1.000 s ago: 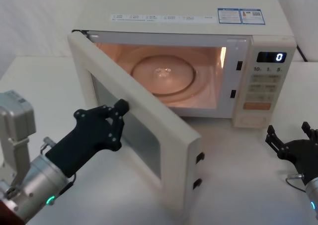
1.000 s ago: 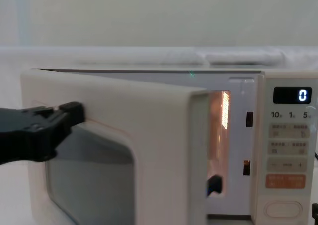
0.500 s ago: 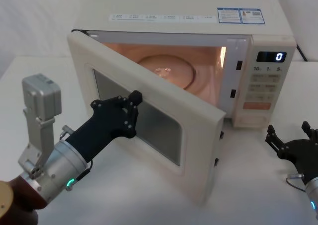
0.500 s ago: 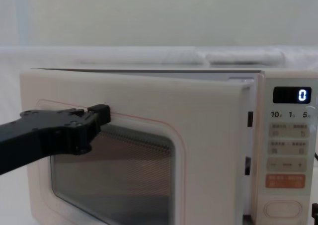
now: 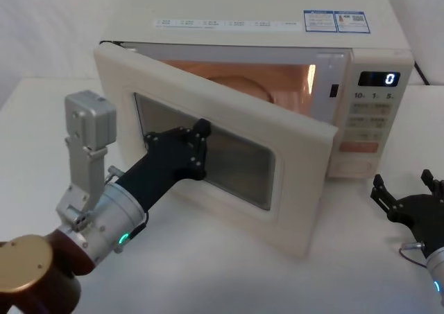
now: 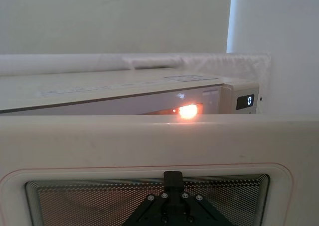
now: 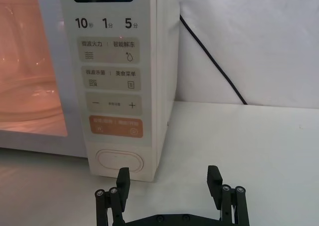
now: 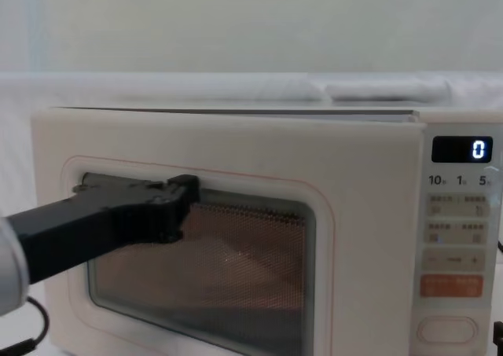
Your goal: Press the button to open the microwave door with one hand; close the microwave door with the other hand.
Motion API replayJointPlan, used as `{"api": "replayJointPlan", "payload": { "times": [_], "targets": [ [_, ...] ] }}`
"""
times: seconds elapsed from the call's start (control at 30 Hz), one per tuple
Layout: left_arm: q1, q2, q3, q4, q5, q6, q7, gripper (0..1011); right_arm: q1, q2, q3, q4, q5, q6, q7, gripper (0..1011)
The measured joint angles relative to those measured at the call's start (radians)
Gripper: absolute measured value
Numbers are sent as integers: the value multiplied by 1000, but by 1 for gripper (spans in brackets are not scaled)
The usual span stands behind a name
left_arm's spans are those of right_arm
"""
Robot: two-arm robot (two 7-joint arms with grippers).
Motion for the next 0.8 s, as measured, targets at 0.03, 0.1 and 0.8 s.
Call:
{"api": "replayJointPlan", "payload": {
  "times": [0.03,0.1,0.8],
  "targets": [
    [-8,-3,6,4,6,2,0,0,0,0,0,0,0,0,0,1002],
    [-17,-6,13,9,14,3,0,0,0,0,0,0,0,0,0,1002],
    [-120,-51,56,65,78,25,0,0,0,0,0,0,0,0,0,1002]
  ]
}}
